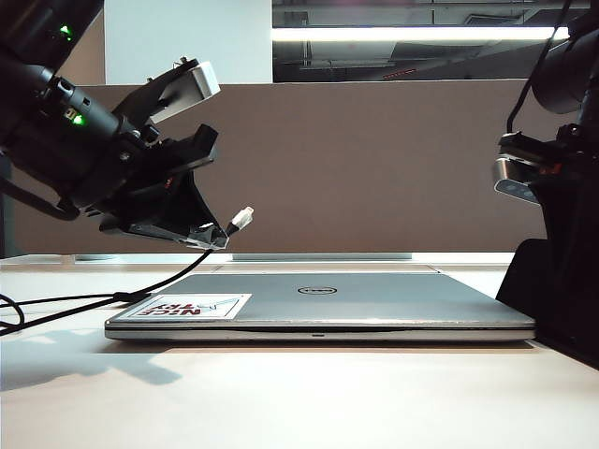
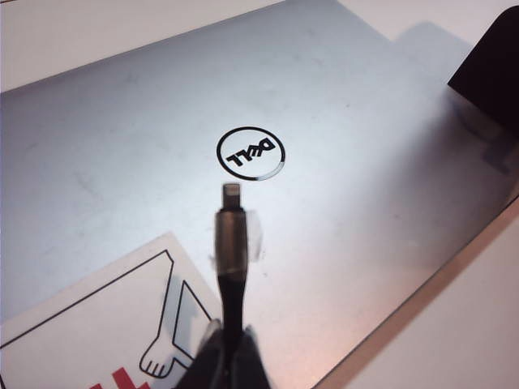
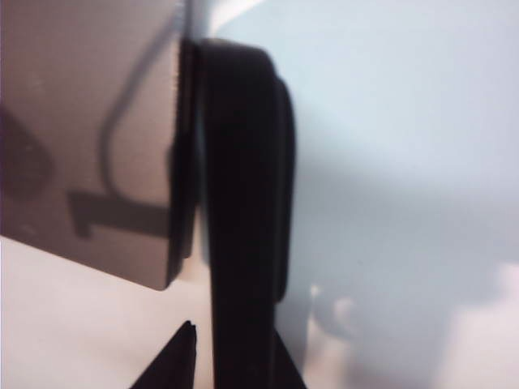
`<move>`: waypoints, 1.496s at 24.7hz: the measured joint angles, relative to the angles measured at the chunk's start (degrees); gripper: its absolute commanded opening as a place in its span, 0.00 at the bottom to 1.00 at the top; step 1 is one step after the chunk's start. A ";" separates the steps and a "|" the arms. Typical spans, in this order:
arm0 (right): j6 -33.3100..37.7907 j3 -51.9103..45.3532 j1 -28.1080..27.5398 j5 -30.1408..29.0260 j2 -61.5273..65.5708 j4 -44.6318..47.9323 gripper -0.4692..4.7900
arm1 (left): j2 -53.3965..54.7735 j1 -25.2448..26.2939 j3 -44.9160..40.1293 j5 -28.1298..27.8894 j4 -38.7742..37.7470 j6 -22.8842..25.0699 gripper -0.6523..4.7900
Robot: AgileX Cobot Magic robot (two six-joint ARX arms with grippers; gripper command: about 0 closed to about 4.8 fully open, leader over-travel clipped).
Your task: Pick up the charging cable and the phone, plug the charging cable into the charging port on the phone, and finally place them back on the table.
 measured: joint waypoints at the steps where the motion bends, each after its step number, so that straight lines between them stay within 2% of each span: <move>1: -0.20 0.02 0.00 -0.24 0.15 0.00 0.31 | 0.00 0.00 0.00 0.00 0.00 0.00 0.11; 8: -0.37 0.00 0.00 -0.48 2.49 0.22 0.30 | 0.00 0.00 0.00 0.00 -0.02 0.00 0.11; 13: -0.35 0.04 -0.02 -1.14 2.54 0.17 0.08 | 0.00 0.00 0.00 0.00 -0.02 0.00 0.11; 21: -0.37 0.22 0.04 -1.05 2.43 0.13 0.08 | 0.00 0.00 0.00 0.00 0.11 0.00 0.11; 26: -0.61 6.34 0.07 -1.18 -0.33 0.57 0.08 | 0.00 -0.55 0.00 -0.02 1.31 -2.25 0.11; 29: -0.57 8.94 0.02 -4.94 -1.60 3.39 0.08 | 0.00 -2.69 0.00 -0.02 1.31 -2.38 0.11; 31: 0.20 10.10 0.02 -9.57 -1.68 6.60 0.08 | 0.00 -4.55 0.00 0.00 1.31 -2.54 0.11; 32: 2.54 10.34 0.04 -15.08 -1.77 11.65 0.08 | 0.00 -6.12 0.00 0.02 1.38 -3.82 0.11; 34: 6.64 10.34 0.11 -21.03 -1.77 18.69 0.08 | 0.00 -7.78 0.00 0.04 2.05 -8.26 0.11; 37: 9.66 10.27 0.13 -23.41 -1.77 25.03 0.08 | 0.00 -8.24 0.02 0.04 2.75 -11.65 0.11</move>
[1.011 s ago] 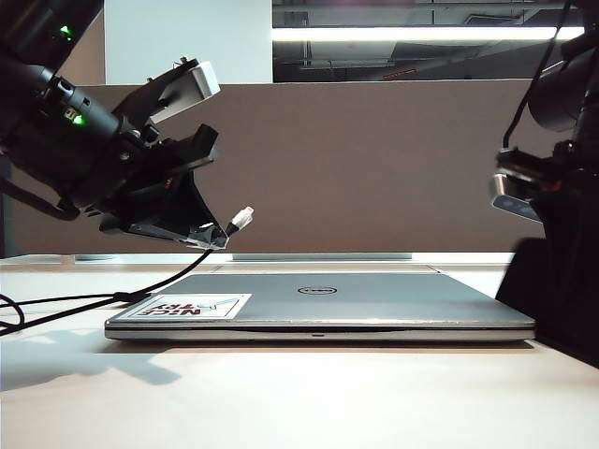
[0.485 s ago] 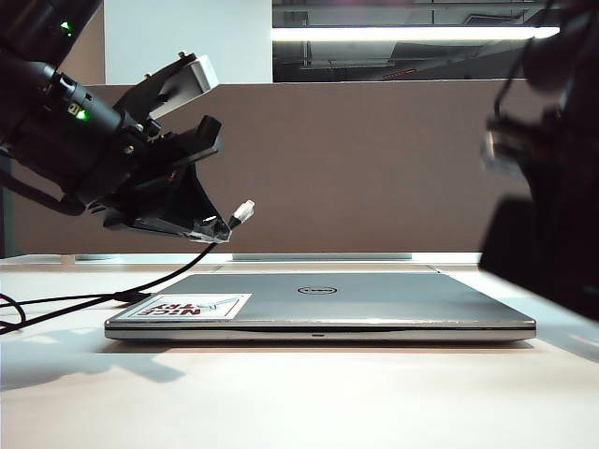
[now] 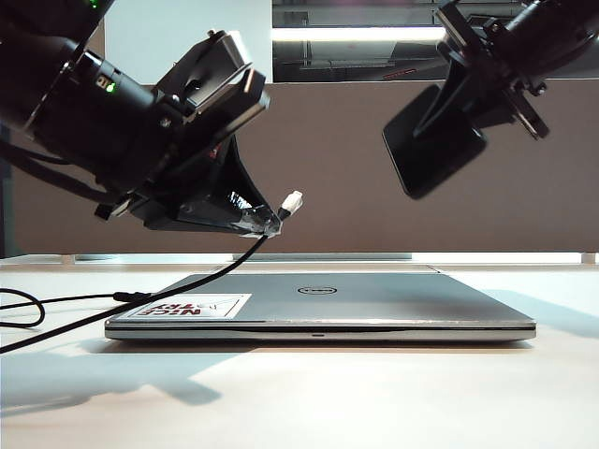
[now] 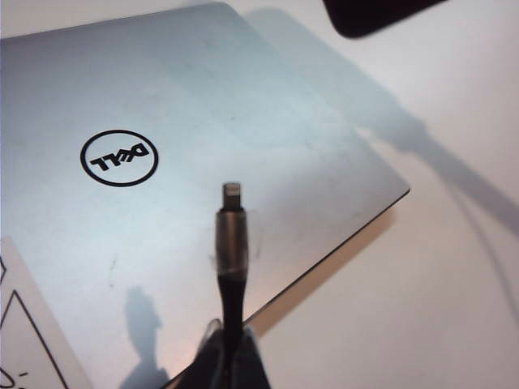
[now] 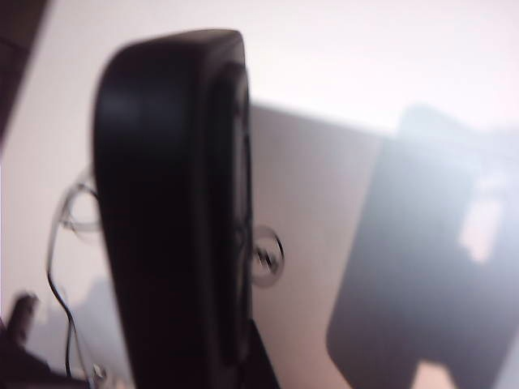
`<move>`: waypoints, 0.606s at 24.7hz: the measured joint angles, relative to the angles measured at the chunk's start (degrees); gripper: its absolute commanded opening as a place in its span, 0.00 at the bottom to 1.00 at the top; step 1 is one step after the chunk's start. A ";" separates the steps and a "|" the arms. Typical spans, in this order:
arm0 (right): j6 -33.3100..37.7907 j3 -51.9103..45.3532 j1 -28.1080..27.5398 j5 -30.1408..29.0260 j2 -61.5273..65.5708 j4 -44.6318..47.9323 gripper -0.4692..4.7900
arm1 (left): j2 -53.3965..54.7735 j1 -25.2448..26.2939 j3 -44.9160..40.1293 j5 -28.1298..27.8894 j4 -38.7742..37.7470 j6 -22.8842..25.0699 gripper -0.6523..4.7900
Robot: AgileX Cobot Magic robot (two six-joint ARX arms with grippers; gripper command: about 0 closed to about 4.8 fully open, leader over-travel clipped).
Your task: Pick up the charging cable and the phone, plug the charging cable into the charging port on the phone, and finally place them back on the table.
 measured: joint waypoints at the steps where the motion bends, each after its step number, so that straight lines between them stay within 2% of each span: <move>1: 0.63 0.00 -0.02 -0.26 0.00 1.77 0.08 | 0.00 0.00 -0.02 0.02 0.20 -1.14 0.11; 4: 1.88 0.00 -0.11 -1.03 0.26 6.58 0.08 | 0.00 0.00 -0.02 0.00 0.24 -3.23 0.11; 10: 4.74 -0.07 -0.13 -8.79 6.69 13.99 0.08 | 0.00 -0.28 -0.02 0.02 0.22 -6.56 0.11; 15: 7.45 -0.13 -0.09 -12.72 10.56 18.64 0.08 | 0.00 -0.28 -0.02 0.02 0.22 -8.61 0.11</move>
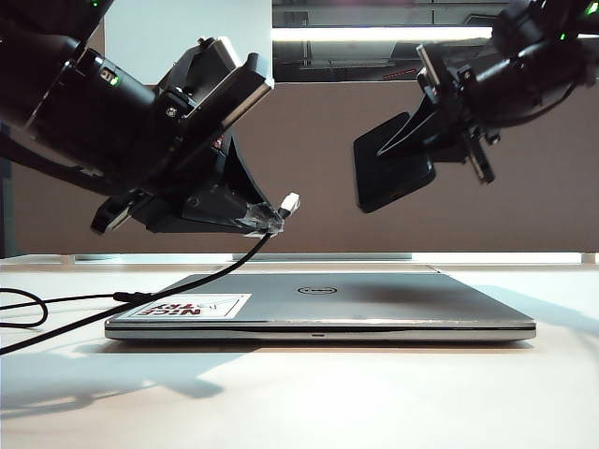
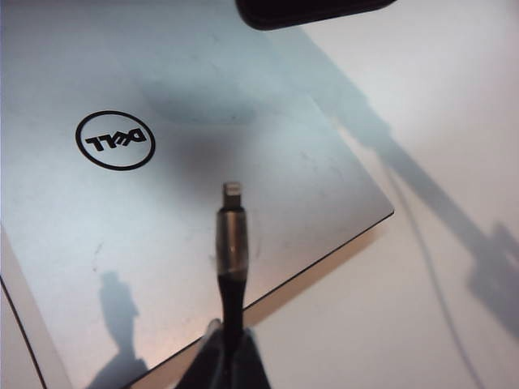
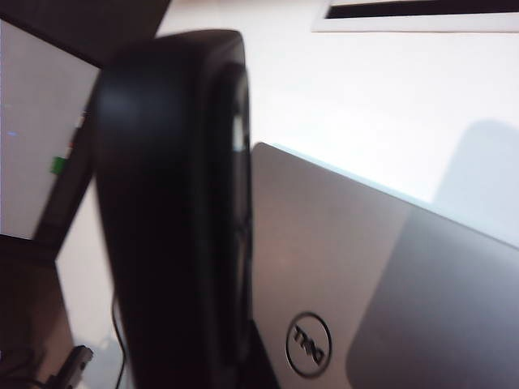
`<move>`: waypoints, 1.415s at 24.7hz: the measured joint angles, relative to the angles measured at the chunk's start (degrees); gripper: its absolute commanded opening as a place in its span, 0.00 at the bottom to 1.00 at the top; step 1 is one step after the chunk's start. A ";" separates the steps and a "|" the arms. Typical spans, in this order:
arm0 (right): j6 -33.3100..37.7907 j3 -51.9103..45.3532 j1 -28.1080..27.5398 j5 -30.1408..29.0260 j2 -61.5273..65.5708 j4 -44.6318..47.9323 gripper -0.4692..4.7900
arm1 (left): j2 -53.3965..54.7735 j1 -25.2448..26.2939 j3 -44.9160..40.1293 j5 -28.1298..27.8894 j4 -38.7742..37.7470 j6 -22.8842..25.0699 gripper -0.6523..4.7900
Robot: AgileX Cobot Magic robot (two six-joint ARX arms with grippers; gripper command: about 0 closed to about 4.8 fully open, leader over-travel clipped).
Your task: Pick up the charging cable and the phone, plug the charging cable into the charging port on the phone, and finally place them back on the table.
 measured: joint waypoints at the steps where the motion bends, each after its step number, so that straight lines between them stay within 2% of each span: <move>1: 0.79 0.00 0.00 -0.98 0.85 1.36 0.08 | 0.00 0.00 0.00 0.00 0.00 -0.11 0.11; 10: 9.51 -0.02 0.07 -10.27 6.75 12.79 0.08 | 0.00 -0.07 0.00 0.00 0.02 -4.31 0.11; 14: 14.80 -0.37 0.22 -12.46 8.04 16.85 0.08 | 0.00 -0.07 0.00 0.00 0.02 -5.44 0.11; 20: 17.99 -0.52 2.71 -14.88 9.11 20.00 0.08 | 1.79 -0.13 0.02 0.00 2.47 -11.82 0.11; 31: 25.97 -0.55 4.46 -14.99 10.14 25.55 0.08 | 3.43 -0.15 0.02 0.13 9.84 -21.64 0.11; 35: 28.30 -0.55 5.01 -14.93 10.27 25.99 0.08 | 3.56 -0.48 0.02 0.09 11.08 -23.21 0.11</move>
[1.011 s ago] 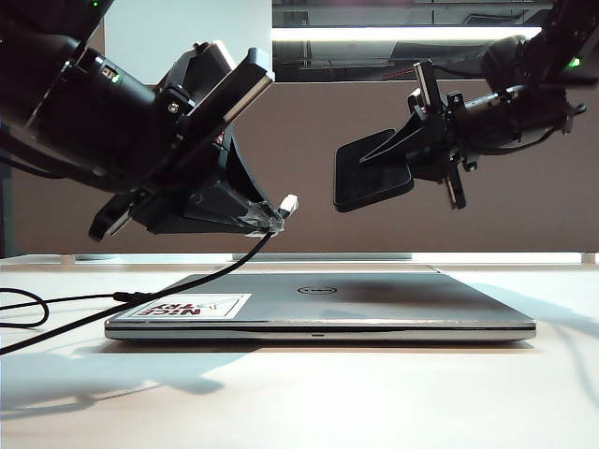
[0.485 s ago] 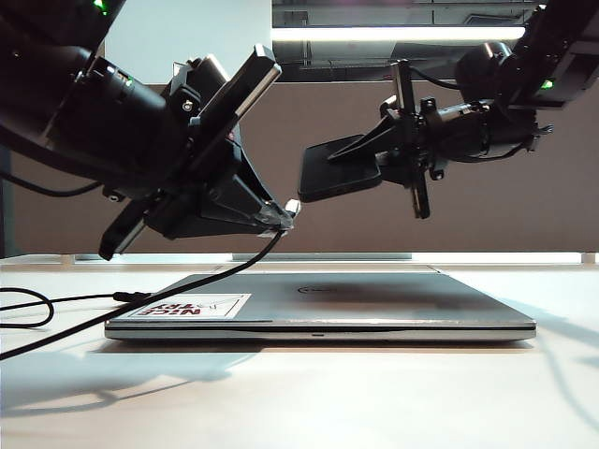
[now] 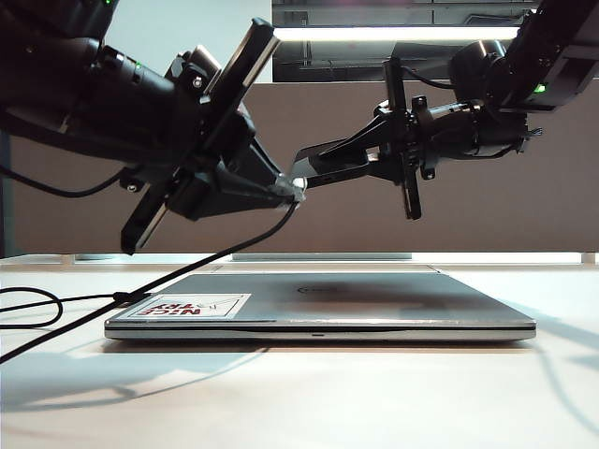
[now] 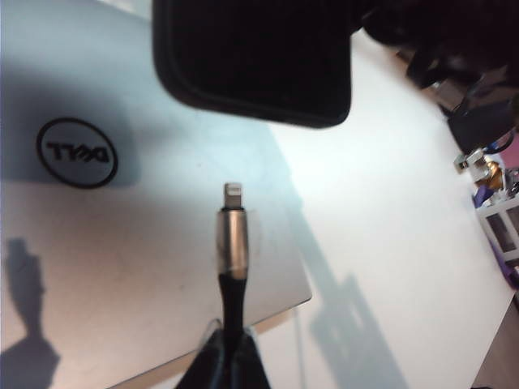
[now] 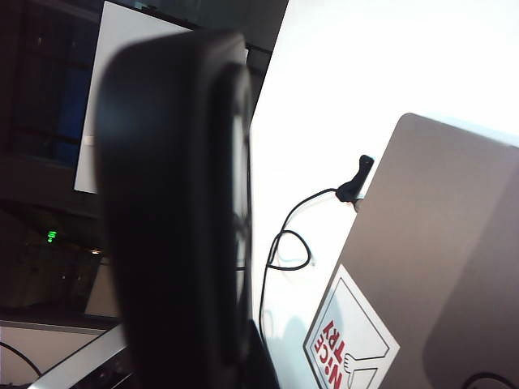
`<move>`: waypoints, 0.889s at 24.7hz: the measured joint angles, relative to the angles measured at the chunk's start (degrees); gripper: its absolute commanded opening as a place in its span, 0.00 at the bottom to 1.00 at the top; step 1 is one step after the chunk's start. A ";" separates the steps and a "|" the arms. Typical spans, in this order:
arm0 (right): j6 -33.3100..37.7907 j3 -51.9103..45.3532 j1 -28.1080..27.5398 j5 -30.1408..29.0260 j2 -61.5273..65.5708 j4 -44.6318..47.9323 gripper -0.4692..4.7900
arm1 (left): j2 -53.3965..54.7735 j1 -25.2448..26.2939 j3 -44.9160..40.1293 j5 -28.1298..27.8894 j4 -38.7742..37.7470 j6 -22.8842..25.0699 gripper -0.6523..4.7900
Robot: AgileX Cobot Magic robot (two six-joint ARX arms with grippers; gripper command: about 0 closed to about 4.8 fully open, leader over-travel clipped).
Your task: Pick up the charging cable and the phone, plug the charging cable into the charging port on the phone, and finally place them back on the table.
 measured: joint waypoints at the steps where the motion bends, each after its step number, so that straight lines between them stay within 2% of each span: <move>1: 0.35 0.00 0.07 -0.02 0.15 0.46 0.08 | 0.04 -0.26 0.00 0.00 0.39 -0.07 0.11; 22: 1.16 -0.11 1.97 -3.48 1.27 1.25 0.08 | 3.26 -1.38 0.00 0.09 6.16 -1.57 0.11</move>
